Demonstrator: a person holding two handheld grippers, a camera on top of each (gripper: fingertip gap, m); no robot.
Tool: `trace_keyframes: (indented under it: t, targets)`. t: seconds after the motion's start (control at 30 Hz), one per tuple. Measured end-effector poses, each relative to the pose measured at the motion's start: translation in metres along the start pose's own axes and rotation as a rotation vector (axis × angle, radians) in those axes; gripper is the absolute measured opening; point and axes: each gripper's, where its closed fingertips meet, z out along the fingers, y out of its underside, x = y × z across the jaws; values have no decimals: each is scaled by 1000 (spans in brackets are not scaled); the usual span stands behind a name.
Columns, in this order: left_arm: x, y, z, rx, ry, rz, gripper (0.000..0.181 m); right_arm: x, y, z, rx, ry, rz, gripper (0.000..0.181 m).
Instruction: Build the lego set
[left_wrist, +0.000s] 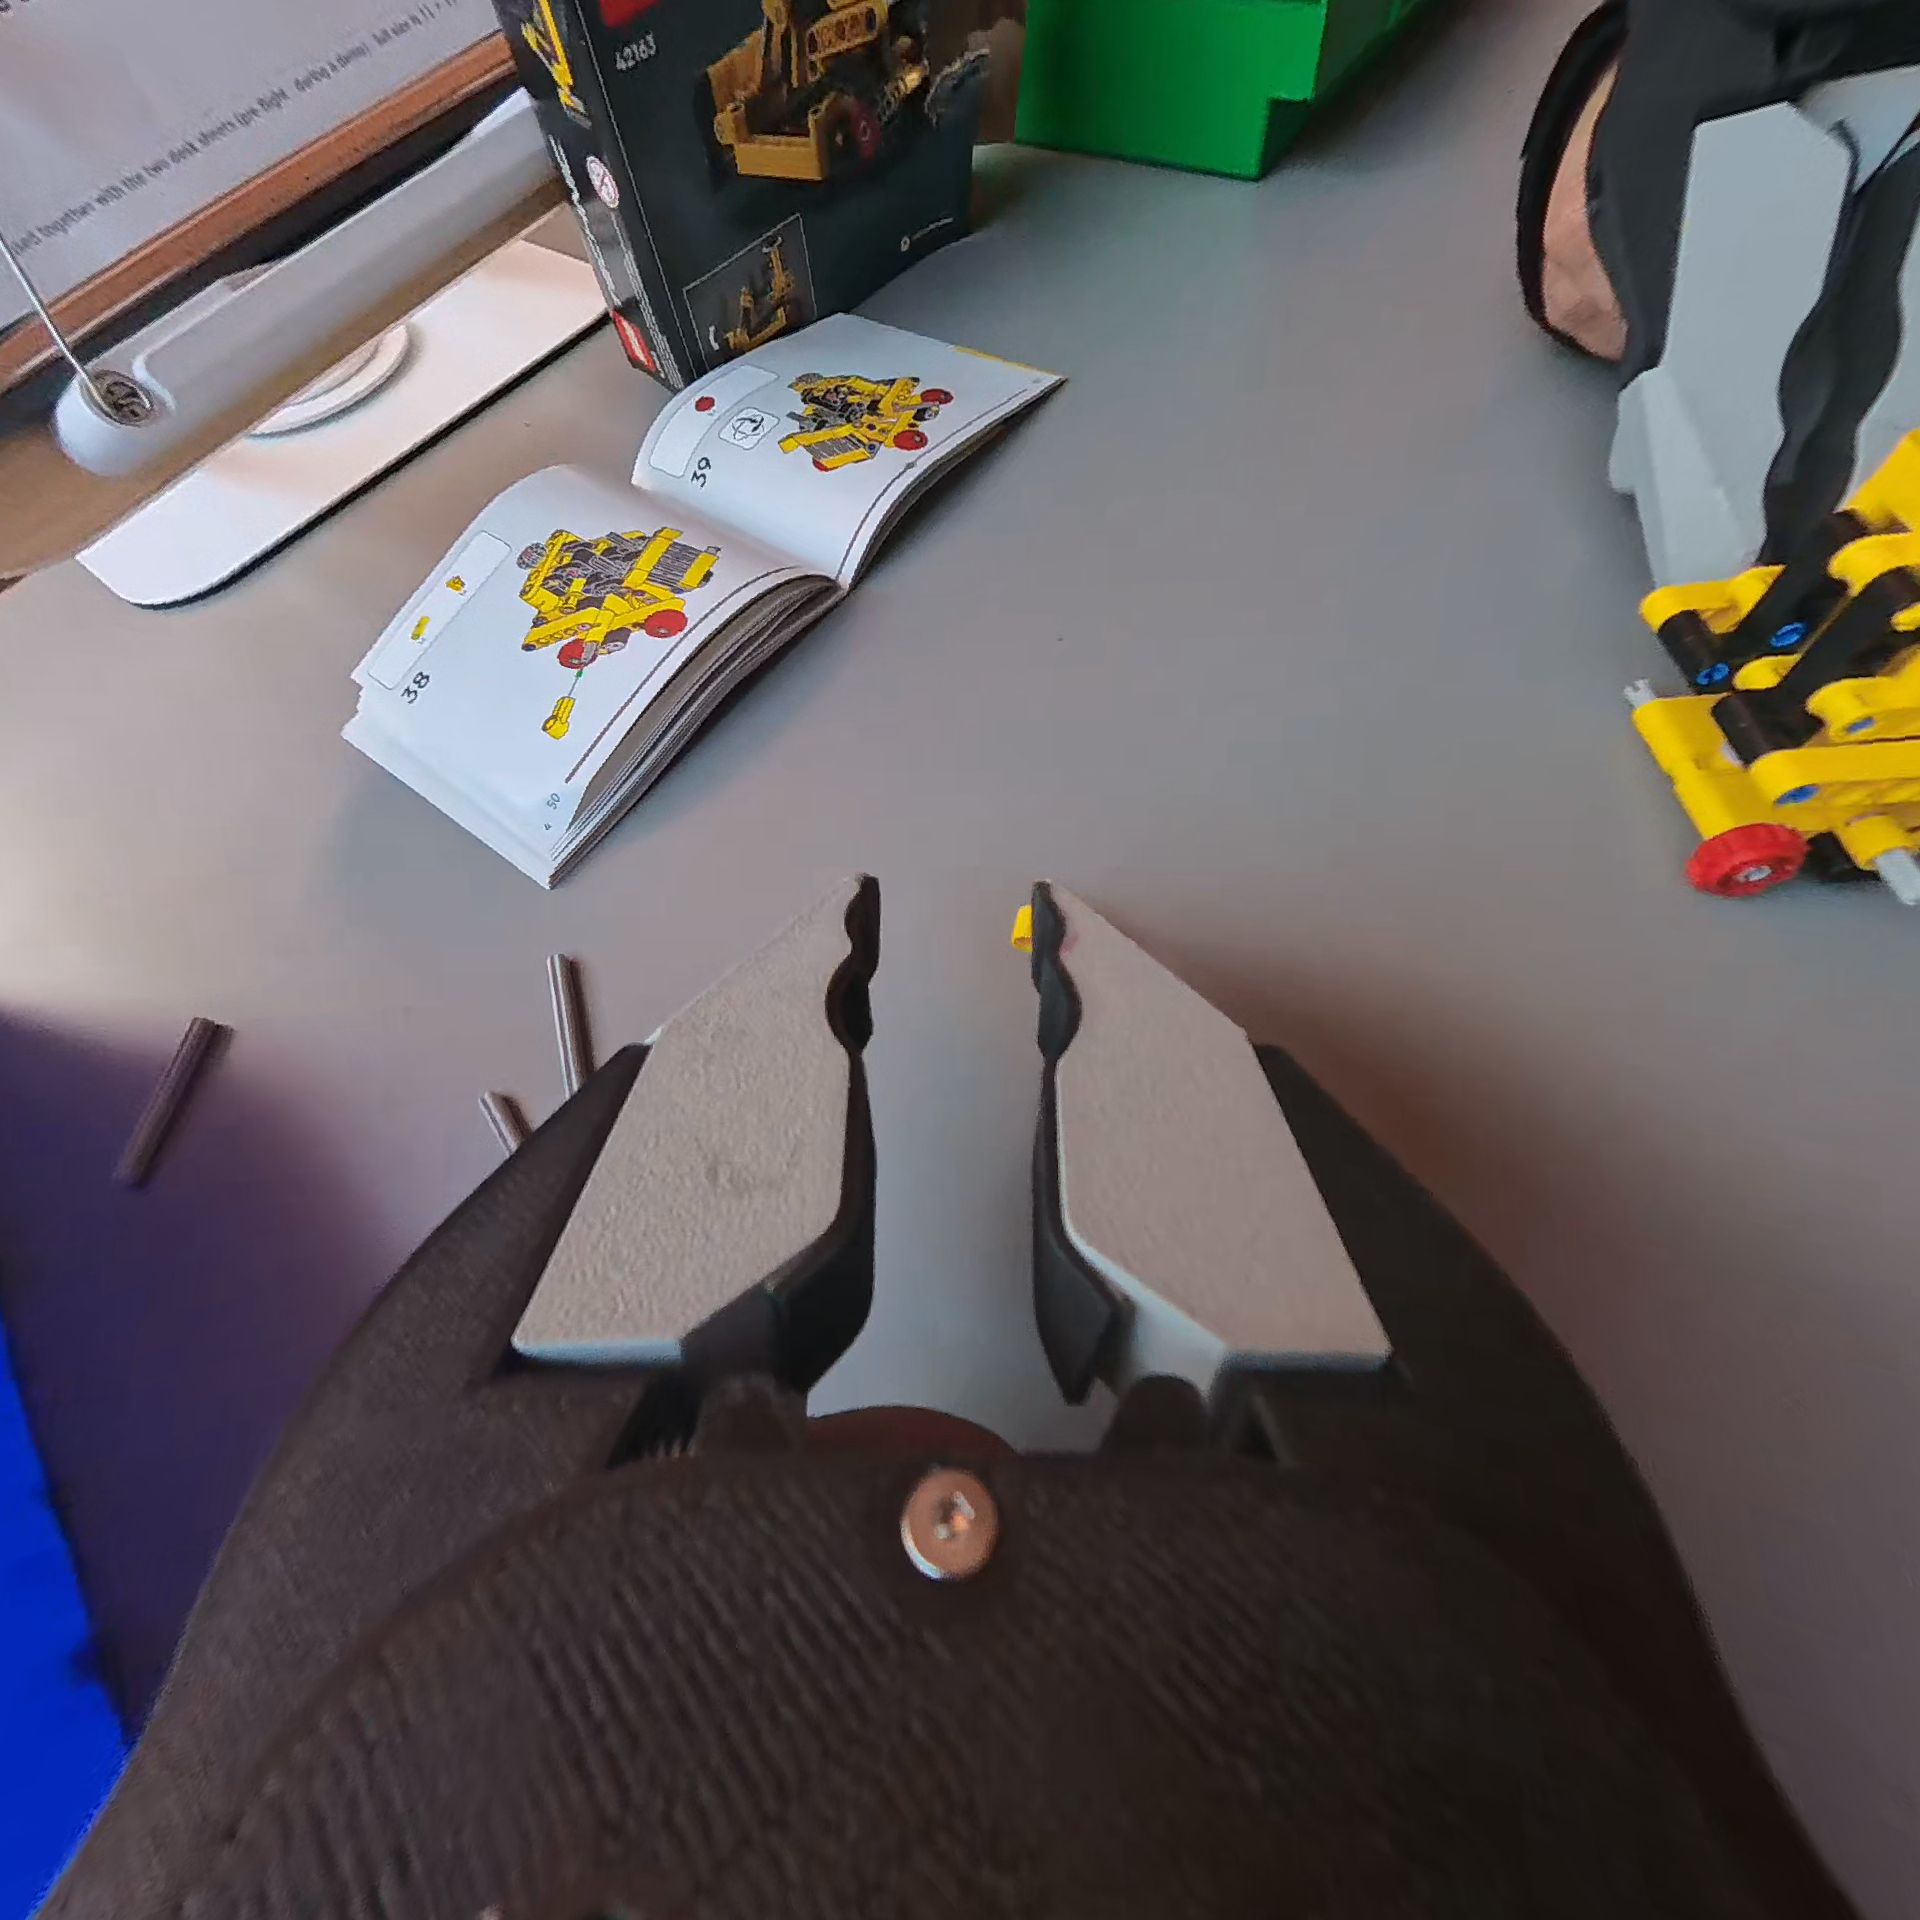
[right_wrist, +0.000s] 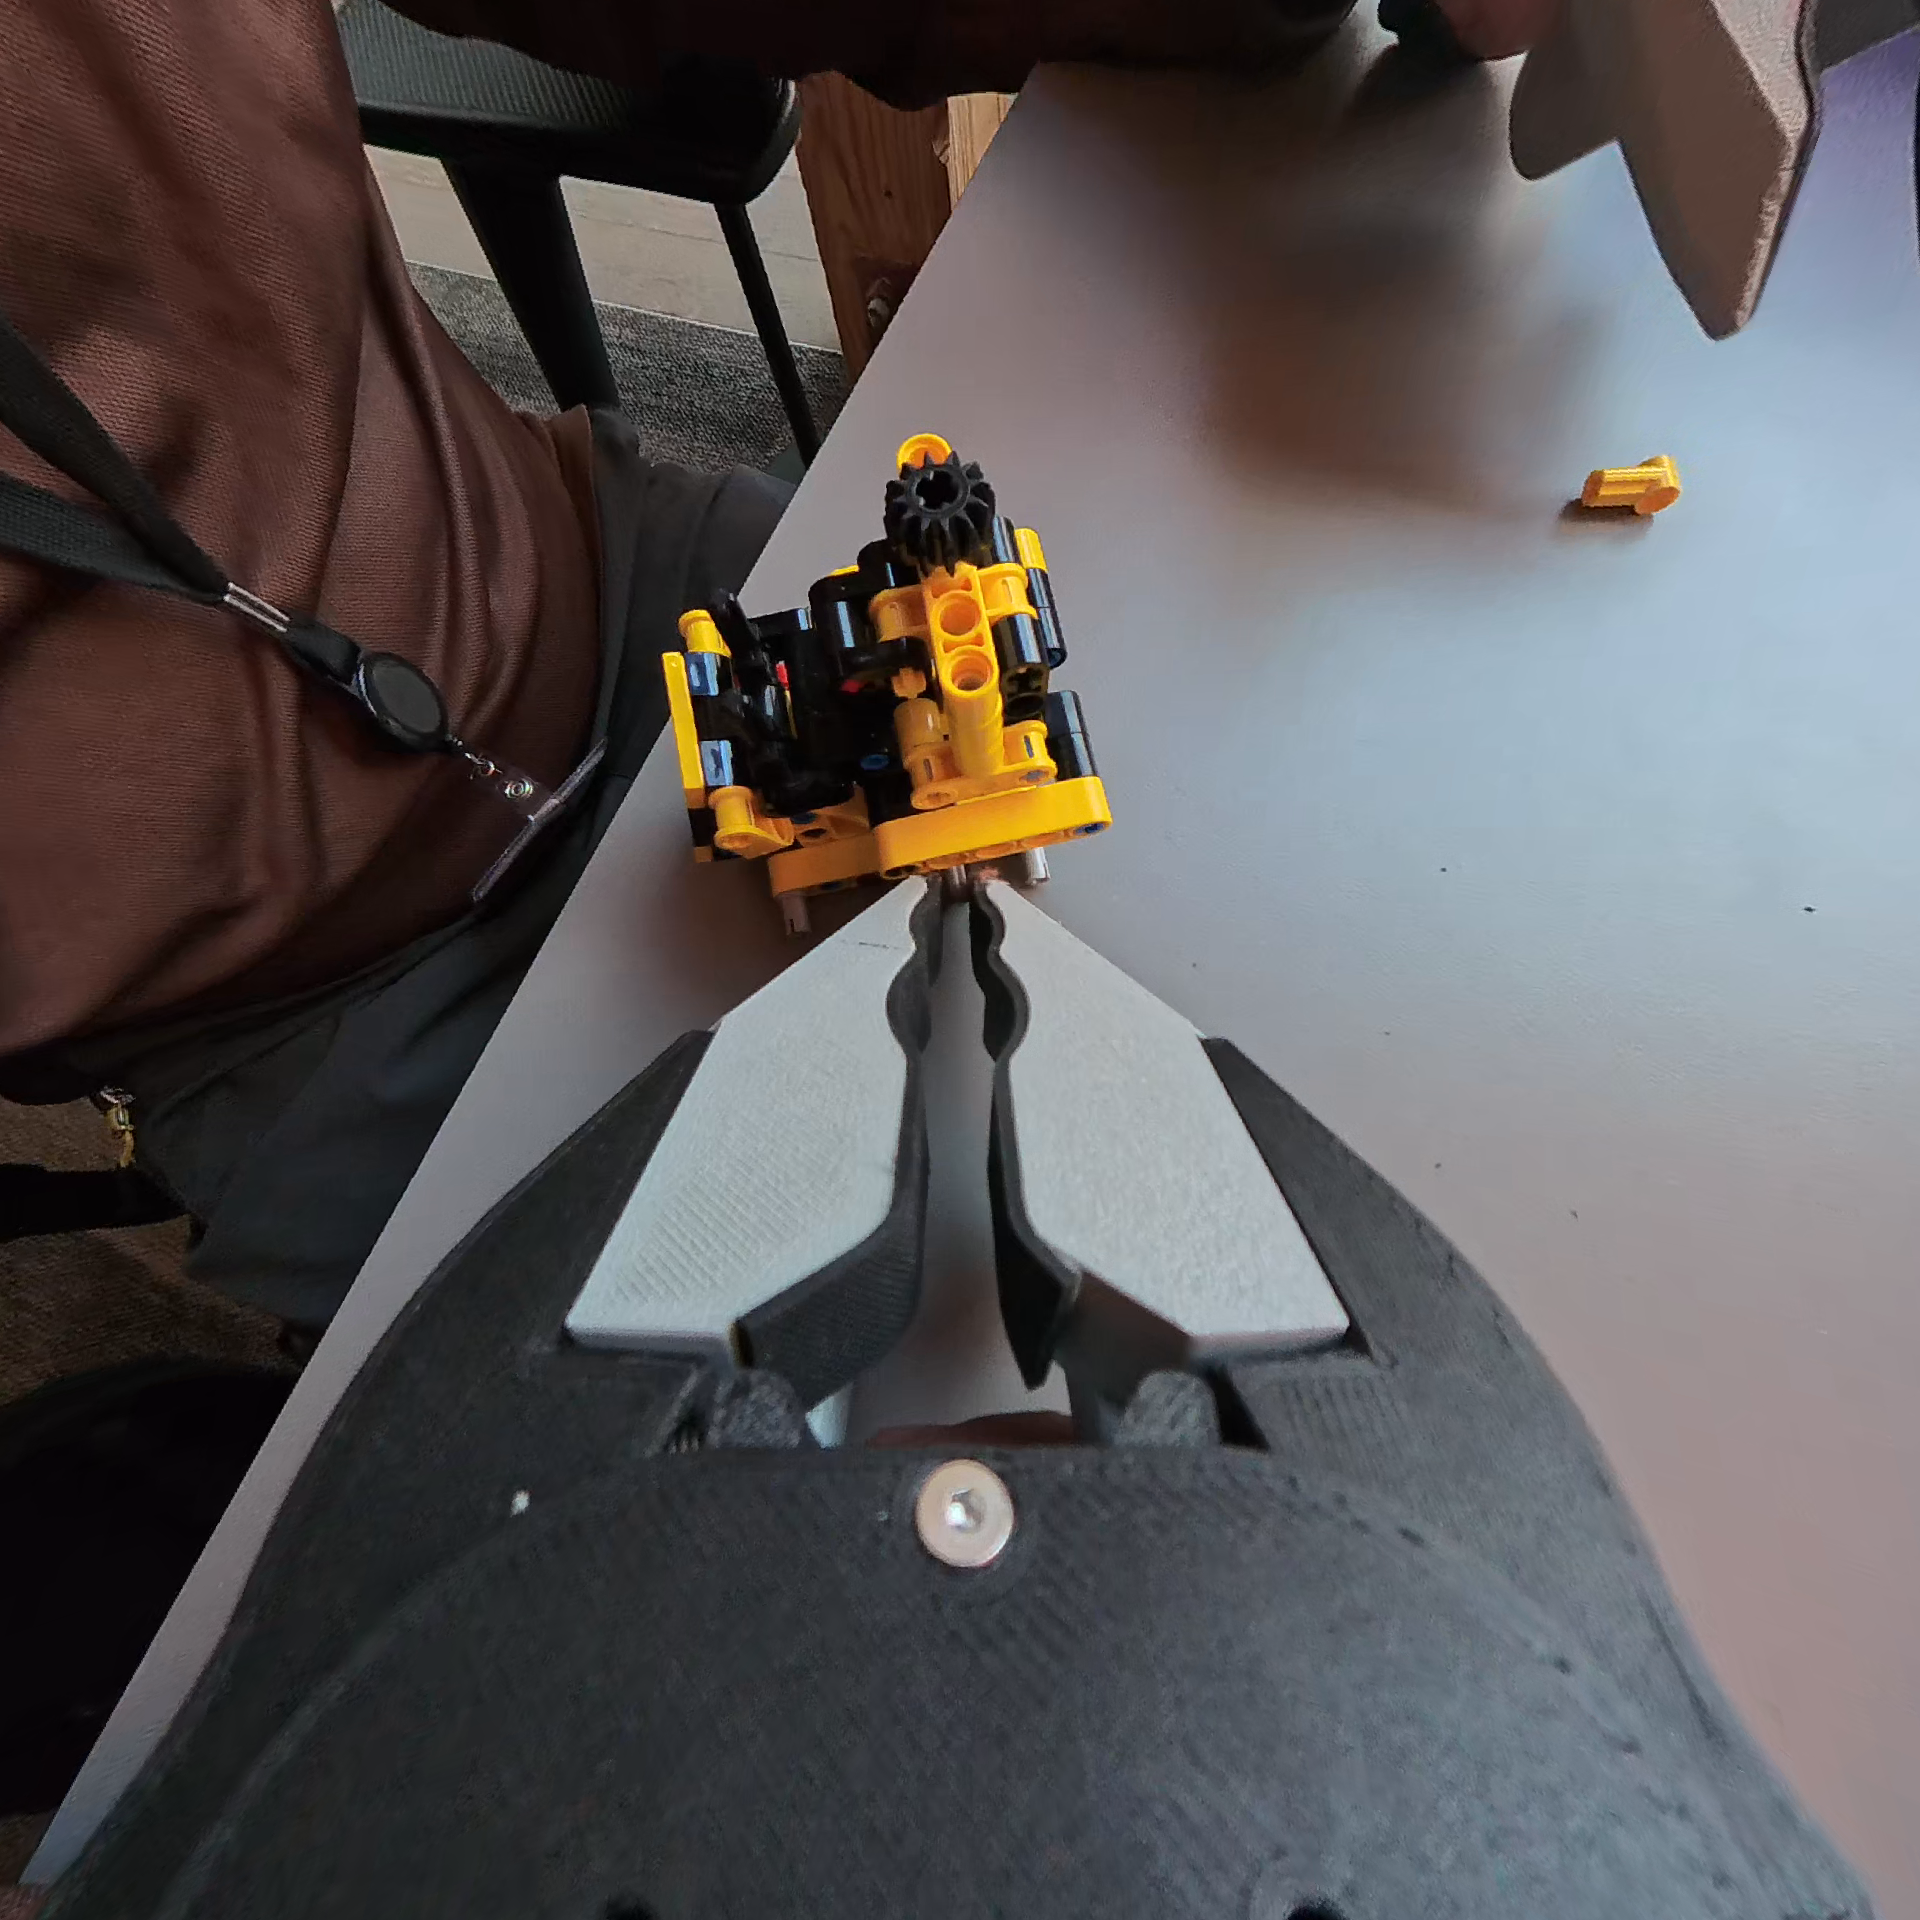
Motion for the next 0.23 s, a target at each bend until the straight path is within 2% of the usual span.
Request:
trace_keyframes:
  t: [0.1, 0.23]
  targets:
    - [0, -2, -2, 19, -35, 33, 27, 0, 0, 0, 0, 3, -3, 1]
    - [8, 4, 2, -38, -35, 75, 30, 0, 0, 0, 1, 10, -8, 1]
